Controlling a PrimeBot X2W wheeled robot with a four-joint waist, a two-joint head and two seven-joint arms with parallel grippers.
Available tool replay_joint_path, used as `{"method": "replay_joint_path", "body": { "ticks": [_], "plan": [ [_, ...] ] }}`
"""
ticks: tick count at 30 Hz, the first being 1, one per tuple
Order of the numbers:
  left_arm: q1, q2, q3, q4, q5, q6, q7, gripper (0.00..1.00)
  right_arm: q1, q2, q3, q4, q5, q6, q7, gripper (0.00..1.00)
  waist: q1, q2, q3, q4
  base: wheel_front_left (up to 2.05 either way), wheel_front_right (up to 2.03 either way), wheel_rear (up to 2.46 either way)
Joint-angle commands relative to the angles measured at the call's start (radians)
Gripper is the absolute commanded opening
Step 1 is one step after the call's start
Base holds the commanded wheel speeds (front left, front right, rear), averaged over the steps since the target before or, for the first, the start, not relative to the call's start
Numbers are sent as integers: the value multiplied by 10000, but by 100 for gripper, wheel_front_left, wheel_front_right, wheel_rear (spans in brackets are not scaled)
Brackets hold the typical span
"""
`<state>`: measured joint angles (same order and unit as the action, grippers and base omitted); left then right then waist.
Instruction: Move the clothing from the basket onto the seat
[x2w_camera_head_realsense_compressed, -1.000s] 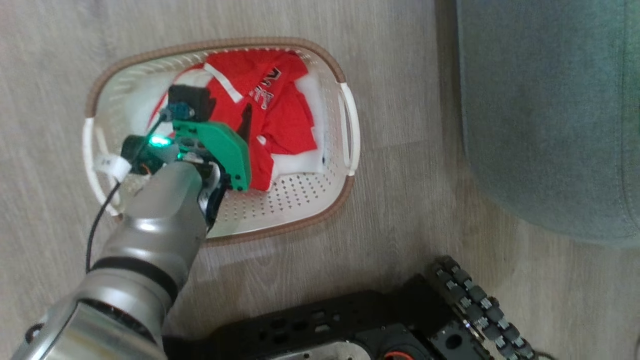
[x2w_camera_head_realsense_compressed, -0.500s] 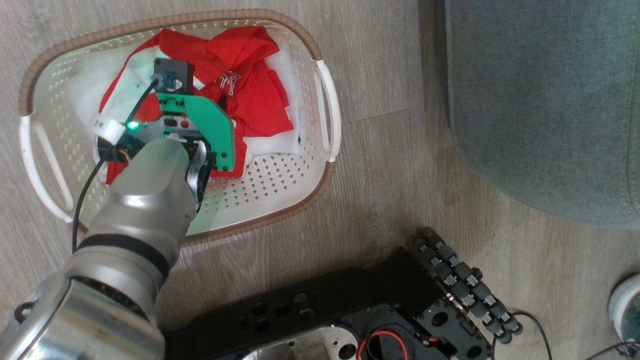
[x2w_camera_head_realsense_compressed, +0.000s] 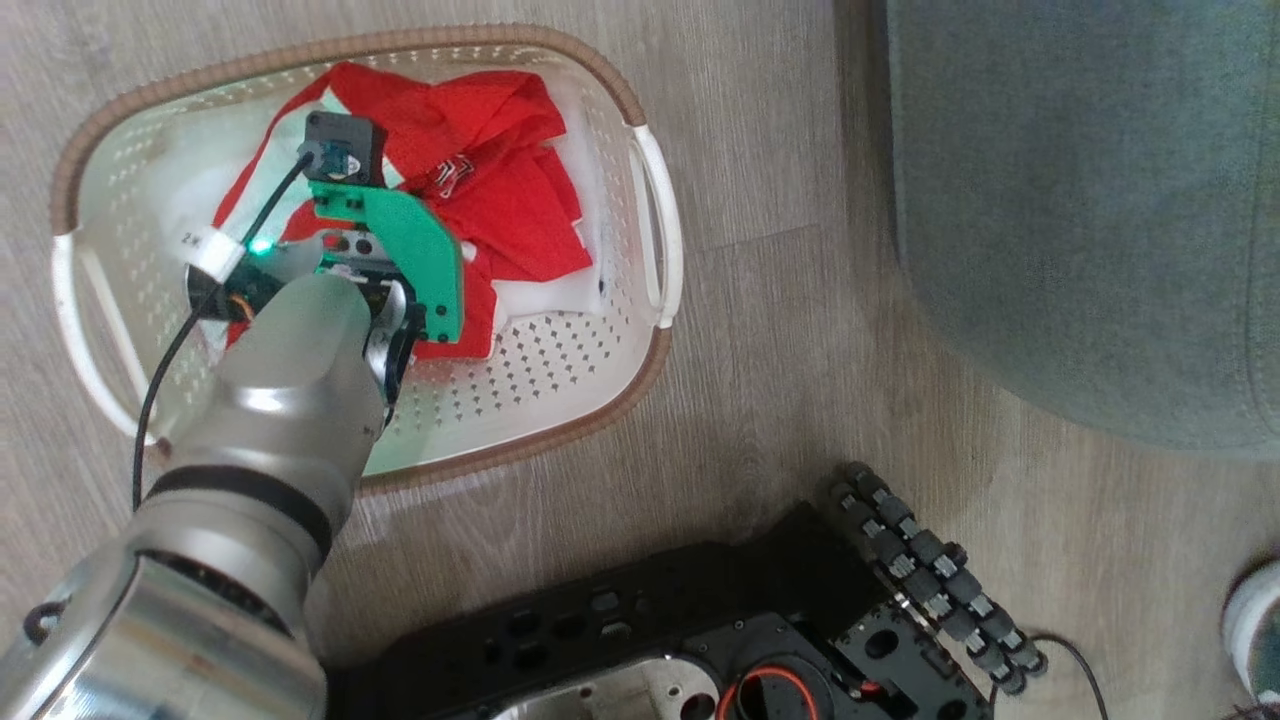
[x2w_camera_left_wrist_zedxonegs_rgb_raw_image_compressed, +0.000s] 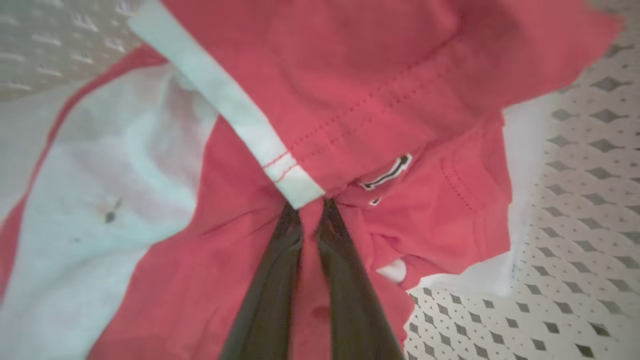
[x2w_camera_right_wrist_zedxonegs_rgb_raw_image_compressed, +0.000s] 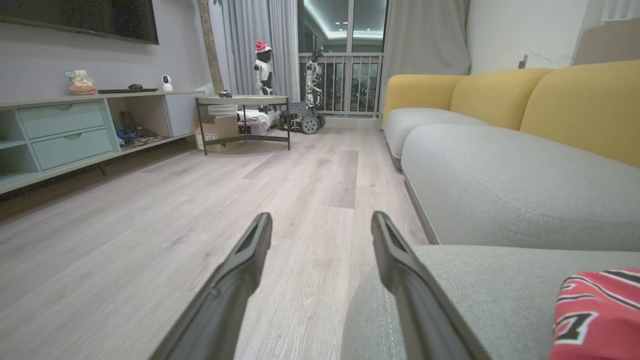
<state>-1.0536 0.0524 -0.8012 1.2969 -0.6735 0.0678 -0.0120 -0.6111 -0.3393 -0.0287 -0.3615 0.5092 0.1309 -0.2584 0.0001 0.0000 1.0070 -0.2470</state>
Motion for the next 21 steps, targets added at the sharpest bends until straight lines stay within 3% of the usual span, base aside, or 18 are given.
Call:
{"method": "replay_joint_path", "body": {
  "ticks": [1,8,15,21],
  "plan": [
    [428,54,29,-67,-70,-88,-146,0,259,-23,47,-255,-100,-2,-34,100,-1,0,-147,43,0,0,0],
    [972,-4,-26,-65,-279,-417,-738,0,521,-96,113,-17,-137,-2,-34,100,-1,0,-1395,312,0,0,0],
    [1958,-19,-503,-630,-442,-1053,-1632,0,1177,-169,391,517,-200,-2,-34,100,-1,0,-3402,629,0,0,0],
    [2715,-20,-847,-1201,-682,-1261,-2237,0,1878,-197,645,1006,-284,-2,-34,100,-1,0,-5152,925,0,0,0]
  ]
}}
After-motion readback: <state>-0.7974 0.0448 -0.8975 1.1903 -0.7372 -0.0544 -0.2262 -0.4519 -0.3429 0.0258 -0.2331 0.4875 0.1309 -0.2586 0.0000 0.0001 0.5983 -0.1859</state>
